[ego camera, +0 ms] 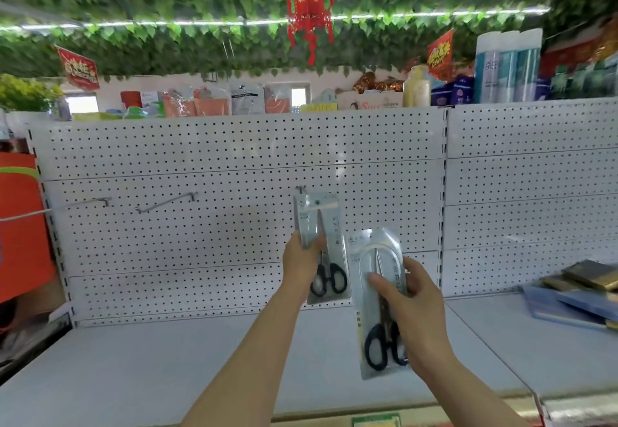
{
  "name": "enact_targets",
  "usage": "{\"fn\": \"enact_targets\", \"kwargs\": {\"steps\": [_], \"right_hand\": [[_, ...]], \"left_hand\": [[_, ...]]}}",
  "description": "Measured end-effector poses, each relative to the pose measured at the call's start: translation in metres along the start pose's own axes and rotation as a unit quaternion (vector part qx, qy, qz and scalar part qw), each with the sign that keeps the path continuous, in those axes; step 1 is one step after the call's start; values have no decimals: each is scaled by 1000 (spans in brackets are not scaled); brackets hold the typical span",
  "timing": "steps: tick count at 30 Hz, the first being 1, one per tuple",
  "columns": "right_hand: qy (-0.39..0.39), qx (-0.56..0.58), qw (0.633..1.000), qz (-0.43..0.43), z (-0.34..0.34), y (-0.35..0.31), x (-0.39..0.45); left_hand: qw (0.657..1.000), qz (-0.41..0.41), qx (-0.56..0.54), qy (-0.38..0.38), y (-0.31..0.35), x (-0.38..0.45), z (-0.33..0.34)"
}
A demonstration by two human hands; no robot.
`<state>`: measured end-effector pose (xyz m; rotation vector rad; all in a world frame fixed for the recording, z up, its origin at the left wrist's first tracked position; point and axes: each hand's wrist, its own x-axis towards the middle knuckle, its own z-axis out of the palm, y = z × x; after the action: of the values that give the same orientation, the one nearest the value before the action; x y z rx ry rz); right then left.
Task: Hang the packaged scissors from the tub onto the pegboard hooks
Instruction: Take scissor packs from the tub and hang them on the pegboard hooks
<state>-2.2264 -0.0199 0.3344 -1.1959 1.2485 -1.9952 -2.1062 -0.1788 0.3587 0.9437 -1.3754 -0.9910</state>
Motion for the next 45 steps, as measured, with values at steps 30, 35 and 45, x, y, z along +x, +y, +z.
{"fn": "enact_targets", "kwargs": {"steps": [30,35,45], "right_hand": [[21,-23,999,-29,108,39,104],[10,-7,1000,-22,109,49,103],[1,-125,992,-35,114,72,130]], "left_hand": [[862,361,354,30,32,29,-35],[858,333,390,21,25,40,-29],[848,309,430,12,19,60,-21]]}}
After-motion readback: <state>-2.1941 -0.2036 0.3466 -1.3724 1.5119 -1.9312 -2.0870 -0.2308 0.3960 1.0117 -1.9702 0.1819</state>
